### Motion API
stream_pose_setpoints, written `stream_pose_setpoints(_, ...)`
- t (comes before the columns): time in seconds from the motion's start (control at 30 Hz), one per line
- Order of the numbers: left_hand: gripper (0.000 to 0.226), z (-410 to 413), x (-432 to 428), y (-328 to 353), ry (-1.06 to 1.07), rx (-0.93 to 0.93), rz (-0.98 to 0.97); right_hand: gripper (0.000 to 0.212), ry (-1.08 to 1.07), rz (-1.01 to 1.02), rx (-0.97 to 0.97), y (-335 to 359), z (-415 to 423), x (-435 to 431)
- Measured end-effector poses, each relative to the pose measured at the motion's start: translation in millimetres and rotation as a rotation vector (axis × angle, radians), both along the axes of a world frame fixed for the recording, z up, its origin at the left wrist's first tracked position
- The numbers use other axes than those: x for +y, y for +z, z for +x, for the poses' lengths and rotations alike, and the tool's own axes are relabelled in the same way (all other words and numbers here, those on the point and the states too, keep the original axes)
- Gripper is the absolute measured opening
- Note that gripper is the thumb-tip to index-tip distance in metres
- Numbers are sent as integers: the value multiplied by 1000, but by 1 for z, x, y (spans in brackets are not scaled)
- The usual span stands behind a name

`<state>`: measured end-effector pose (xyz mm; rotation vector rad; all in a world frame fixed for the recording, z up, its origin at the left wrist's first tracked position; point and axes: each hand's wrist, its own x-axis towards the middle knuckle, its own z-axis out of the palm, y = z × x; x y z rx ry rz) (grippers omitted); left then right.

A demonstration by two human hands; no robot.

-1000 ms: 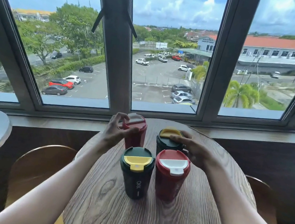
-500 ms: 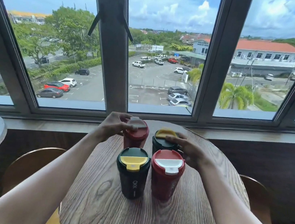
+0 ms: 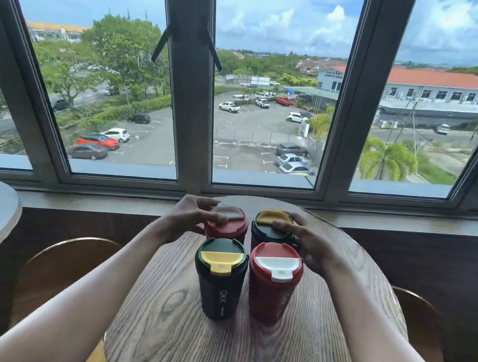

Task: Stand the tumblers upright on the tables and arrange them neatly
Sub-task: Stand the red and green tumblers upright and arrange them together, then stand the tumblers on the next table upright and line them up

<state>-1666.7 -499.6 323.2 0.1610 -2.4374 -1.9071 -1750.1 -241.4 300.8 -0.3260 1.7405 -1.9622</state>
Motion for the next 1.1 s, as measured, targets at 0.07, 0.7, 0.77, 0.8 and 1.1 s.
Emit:
stream_pose_setpoints(0.07, 38, 1, -1, 0, 5, -5, 14, 36, -9, 14, 11, -2, -1, -1)
stream_pose_setpoints(0.7, 22, 33, 10, 23, 444, 243, -568, 38, -193, 445, 748, 49, 21, -12)
stream_pose_setpoints(0.77, 20, 47, 6, 31, 472, 248, -585, 34, -123, 431, 800, 66, 30, -29)
stream_pose_setpoints(0.8, 18, 56, 2, 34, 493, 246, -582, 32, -86, 422, 813, 73, 37, -41)
stream_pose_setpoints(1.1, 14, 208, -75, 49, 819, 187, -588, 24, 273, 325, 839, 92, 158, -211)
